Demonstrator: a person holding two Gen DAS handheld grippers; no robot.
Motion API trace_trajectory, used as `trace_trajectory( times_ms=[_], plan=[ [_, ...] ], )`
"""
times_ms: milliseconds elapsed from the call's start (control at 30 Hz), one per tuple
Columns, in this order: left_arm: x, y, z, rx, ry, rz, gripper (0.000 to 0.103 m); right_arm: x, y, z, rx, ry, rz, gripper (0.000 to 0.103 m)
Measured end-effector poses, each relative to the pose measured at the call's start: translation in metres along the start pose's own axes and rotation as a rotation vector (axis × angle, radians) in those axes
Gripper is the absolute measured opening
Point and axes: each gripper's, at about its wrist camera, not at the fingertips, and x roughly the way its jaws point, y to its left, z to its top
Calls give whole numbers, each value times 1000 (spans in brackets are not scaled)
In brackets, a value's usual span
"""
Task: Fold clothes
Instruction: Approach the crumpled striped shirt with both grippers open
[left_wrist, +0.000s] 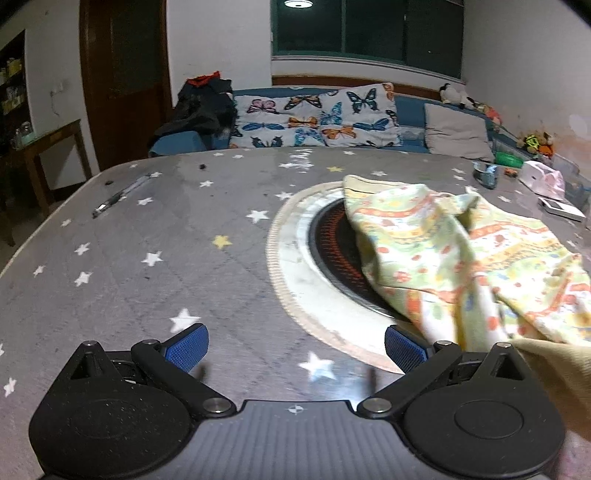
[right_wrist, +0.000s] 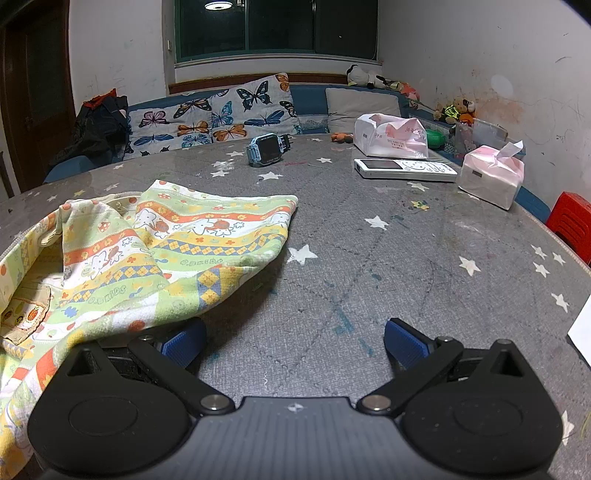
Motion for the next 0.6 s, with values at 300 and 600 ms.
trace_trajectory(
  times_ms=[300, 600],
  plan=[
    [-10, -28, -2, 46, 19, 3, 103, -13, -2, -8, -26, 3, 19, 103],
    [-19, -30, -10, 15, 40, -25, 103, -56, -2, -23, -95, -27, 76, 103]
  ],
)
